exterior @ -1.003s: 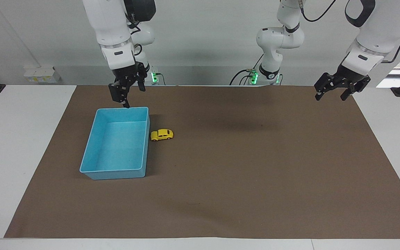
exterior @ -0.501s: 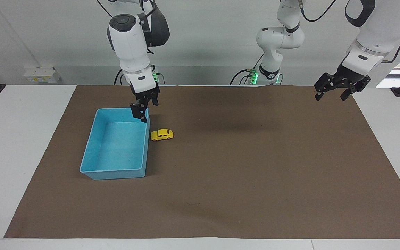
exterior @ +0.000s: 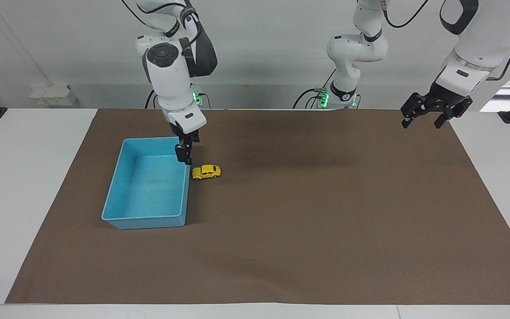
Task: Wind up and store yellow beetle car
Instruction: 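Grasp the yellow car beside the bin with the right gripper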
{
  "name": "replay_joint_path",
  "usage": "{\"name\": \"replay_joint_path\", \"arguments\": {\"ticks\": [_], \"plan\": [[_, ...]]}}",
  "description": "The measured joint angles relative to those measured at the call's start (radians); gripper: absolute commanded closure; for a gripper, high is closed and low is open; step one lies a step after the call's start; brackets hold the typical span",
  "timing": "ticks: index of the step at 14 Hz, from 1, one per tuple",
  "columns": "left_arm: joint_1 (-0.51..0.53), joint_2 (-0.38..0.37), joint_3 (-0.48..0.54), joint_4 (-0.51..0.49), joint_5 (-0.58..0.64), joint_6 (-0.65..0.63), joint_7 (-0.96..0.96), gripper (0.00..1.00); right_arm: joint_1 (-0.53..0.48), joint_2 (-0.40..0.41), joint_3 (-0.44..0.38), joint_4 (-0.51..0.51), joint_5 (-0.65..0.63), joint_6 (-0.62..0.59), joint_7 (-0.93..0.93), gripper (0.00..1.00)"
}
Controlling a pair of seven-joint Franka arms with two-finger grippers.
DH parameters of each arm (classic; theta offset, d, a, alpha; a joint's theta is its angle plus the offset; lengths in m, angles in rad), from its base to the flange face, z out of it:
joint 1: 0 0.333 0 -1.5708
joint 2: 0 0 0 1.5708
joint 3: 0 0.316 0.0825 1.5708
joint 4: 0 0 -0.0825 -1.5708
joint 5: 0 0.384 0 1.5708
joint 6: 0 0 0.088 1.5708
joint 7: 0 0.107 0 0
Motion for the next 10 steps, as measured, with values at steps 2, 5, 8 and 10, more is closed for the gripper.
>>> {"name": "replay_joint_path", "arguments": {"ticks": [2, 5, 8, 10], "plan": [[0.000, 0.000, 0.000, 0.000, 0.000, 0.000, 0.000, 0.00, -0.019, 0.000, -0.001, -0.001, 0.000, -0.023, -0.050, 0.00], [0.000, 0.000, 0.000, 0.000, 0.000, 0.000, 0.000, 0.00, -0.022, 0.003, 0.001, -0.009, 0.008, -0.025, -0.062, 0.00], [0.000, 0.000, 0.000, 0.000, 0.000, 0.000, 0.000, 0.00, -0.007, 0.020, 0.003, -0.014, 0.013, -0.009, -0.062, 0.00], [0.000, 0.000, 0.000, 0.000, 0.000, 0.000, 0.000, 0.00, 0.003, 0.046, 0.003, -0.040, 0.013, 0.046, -0.062, 0.00]]}}
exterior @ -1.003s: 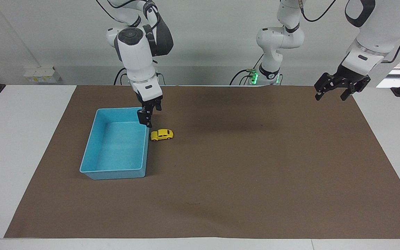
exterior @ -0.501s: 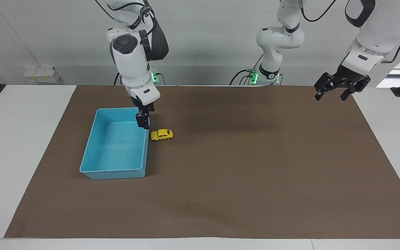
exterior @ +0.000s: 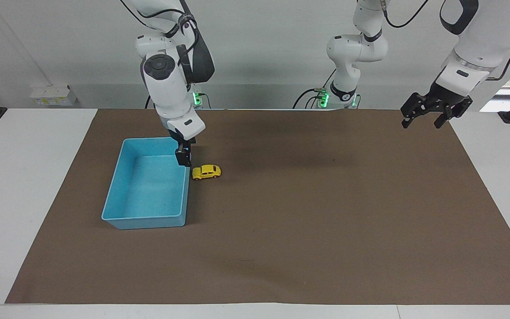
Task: Wind up and store yellow beetle car
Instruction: 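Grasp the yellow car beside the bin with the right gripper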
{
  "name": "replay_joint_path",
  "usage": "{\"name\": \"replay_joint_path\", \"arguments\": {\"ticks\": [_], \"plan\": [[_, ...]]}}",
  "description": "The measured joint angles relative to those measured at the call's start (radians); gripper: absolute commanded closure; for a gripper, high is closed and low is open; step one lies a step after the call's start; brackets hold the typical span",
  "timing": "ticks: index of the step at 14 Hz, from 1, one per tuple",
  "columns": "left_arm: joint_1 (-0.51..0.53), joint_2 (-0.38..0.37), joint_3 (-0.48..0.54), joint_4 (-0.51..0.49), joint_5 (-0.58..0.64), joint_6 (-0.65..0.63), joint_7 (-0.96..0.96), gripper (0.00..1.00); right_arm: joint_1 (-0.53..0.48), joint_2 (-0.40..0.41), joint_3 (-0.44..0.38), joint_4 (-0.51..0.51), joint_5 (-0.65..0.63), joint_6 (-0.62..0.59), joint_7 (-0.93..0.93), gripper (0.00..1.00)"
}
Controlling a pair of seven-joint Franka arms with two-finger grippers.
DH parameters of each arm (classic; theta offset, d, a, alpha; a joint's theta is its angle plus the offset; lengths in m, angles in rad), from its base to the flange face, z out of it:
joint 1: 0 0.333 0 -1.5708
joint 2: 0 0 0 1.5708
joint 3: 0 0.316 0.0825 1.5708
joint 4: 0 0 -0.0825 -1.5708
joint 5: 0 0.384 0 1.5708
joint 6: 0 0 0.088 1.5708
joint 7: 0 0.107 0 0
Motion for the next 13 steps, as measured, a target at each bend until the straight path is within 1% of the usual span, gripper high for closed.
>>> {"name": "replay_joint_path", "arguments": {"ticks": [3, 7, 13], "plan": [[0.000, 0.000, 0.000, 0.000, 0.000, 0.000, 0.000, 0.00, 0.012, 0.031, 0.000, -0.066, 0.000, 0.100, 0.000, 0.00], [0.000, 0.000, 0.000, 0.000, 0.000, 0.000, 0.000, 0.00, 0.025, 0.034, 0.000, -0.092, 0.000, 0.120, 0.001, 0.00], [0.000, 0.000, 0.000, 0.000, 0.000, 0.000, 0.000, 0.00, 0.068, 0.053, 0.000, -0.186, 0.001, 0.266, 0.012, 0.00]]}}
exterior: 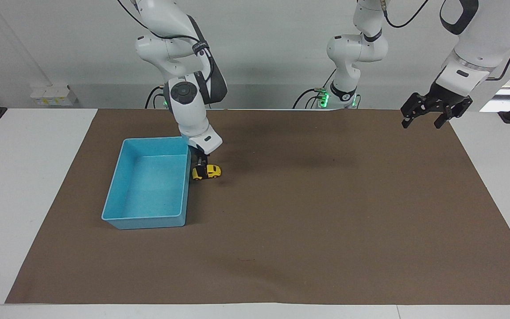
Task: Wind up and store yellow beetle car
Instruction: 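Grasp the yellow car beside the bin with the right gripper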
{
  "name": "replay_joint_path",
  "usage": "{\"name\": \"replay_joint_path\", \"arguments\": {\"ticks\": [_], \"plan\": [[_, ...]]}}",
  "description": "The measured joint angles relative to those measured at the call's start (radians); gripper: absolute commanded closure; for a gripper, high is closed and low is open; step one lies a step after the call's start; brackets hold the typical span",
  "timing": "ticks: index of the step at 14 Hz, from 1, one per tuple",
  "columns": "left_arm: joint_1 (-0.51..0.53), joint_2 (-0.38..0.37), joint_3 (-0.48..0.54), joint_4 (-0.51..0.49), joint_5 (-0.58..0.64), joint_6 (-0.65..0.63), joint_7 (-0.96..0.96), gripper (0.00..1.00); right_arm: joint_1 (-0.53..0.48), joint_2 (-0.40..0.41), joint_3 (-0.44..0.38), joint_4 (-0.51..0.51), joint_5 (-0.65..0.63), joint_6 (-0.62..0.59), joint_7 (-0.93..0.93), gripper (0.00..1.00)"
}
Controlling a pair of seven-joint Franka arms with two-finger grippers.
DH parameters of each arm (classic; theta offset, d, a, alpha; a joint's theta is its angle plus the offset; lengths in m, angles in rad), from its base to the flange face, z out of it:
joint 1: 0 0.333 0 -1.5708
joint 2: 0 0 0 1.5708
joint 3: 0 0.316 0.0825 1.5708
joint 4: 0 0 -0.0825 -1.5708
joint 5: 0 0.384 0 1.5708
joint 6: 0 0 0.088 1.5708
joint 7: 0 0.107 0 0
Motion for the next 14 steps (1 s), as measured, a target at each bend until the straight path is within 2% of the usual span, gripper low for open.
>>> {"name": "replay_joint_path", "arguments": {"ticks": [6, 7, 8, 10, 11, 12, 14], "plan": [[0.000, 0.000, 0.000, 0.000, 0.000, 0.000, 0.000, 0.00, 0.002, 0.018, -0.001, -0.051, 0.000, 0.057, 0.000, 0.00], [0.000, 0.000, 0.000, 0.000, 0.000, 0.000, 0.000, 0.00, 0.002, 0.019, -0.001, -0.064, 0.000, 0.076, 0.000, 0.07], [0.000, 0.000, 0.000, 0.000, 0.000, 0.000, 0.000, 0.00, 0.002, 0.020, -0.001, -0.079, 0.000, 0.097, 0.000, 0.28], [0.000, 0.000, 0.000, 0.000, 0.000, 0.000, 0.000, 0.00, 0.003, 0.022, -0.001, -0.102, 0.000, 0.125, 0.000, 0.84], [0.000, 0.000, 0.000, 0.000, 0.000, 0.000, 0.000, 0.00, 0.004, 0.023, -0.001, -0.105, 0.000, 0.125, 0.000, 0.91], [0.000, 0.000, 0.000, 0.000, 0.000, 0.000, 0.000, 0.00, 0.005, 0.023, -0.001, -0.105, 0.000, 0.125, 0.000, 0.94], [0.000, 0.000, 0.000, 0.000, 0.000, 0.000, 0.000, 0.00, 0.005, 0.023, -0.001, -0.102, 0.000, 0.127, 0.000, 0.95]]}}
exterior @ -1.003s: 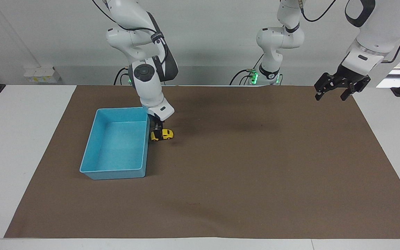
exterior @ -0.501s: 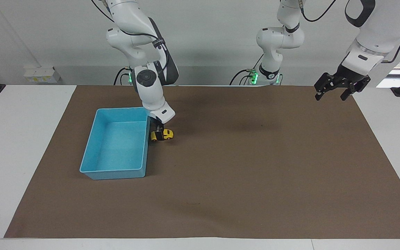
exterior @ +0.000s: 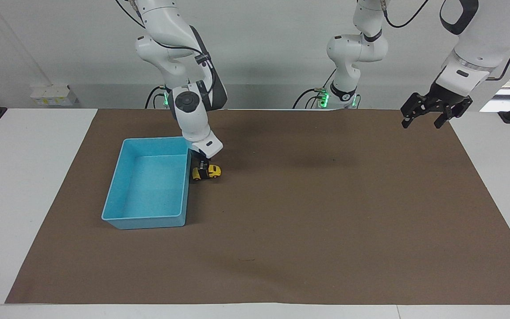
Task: Wind up and store yellow beetle car
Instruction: 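Grasp the yellow car beside the bin with the right gripper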
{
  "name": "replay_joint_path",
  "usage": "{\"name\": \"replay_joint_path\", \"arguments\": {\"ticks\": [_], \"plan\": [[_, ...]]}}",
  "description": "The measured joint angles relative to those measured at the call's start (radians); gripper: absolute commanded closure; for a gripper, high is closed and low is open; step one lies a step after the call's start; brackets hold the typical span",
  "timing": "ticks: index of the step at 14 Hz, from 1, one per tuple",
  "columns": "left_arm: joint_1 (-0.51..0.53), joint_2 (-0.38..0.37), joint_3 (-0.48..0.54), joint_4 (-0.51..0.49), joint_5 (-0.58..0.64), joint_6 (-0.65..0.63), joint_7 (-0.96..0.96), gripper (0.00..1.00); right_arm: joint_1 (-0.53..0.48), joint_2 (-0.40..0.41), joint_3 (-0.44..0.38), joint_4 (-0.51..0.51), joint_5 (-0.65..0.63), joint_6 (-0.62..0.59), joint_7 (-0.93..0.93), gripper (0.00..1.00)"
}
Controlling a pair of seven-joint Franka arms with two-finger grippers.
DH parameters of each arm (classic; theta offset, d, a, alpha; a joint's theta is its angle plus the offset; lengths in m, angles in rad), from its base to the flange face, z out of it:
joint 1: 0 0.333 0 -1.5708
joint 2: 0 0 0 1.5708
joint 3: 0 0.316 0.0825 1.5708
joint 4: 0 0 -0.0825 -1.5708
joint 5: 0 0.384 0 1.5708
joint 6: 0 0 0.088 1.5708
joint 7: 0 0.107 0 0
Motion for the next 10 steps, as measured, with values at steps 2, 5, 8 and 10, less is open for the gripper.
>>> {"name": "replay_joint_path", "arguments": {"ticks": [2, 5, 8, 10], "plan": [[0.000, 0.000, 0.000, 0.000, 0.000, 0.000, 0.000, 0.00, 0.000, 0.000, 0.000, 0.010, 0.000, 0.002, 0.000, 0.97], [0.000, 0.000, 0.000, 0.000, 0.000, 0.000, 0.000, 0.00, 0.001, 0.002, 0.000, 0.056, 0.000, 0.004, 0.000, 0.98], [0.000, 0.000, 0.000, 0.000, 0.000, 0.000, 0.000, 0.00, 0.004, 0.028, 0.000, 0.138, 0.000, 0.004, 0.023, 1.00], [0.000, 0.000, 0.000, 0.000, 0.000, 0.000, 0.000, 0.00, 0.024, 0.054, 0.000, 0.194, 0.000, 0.001, 0.049, 1.00]]}}
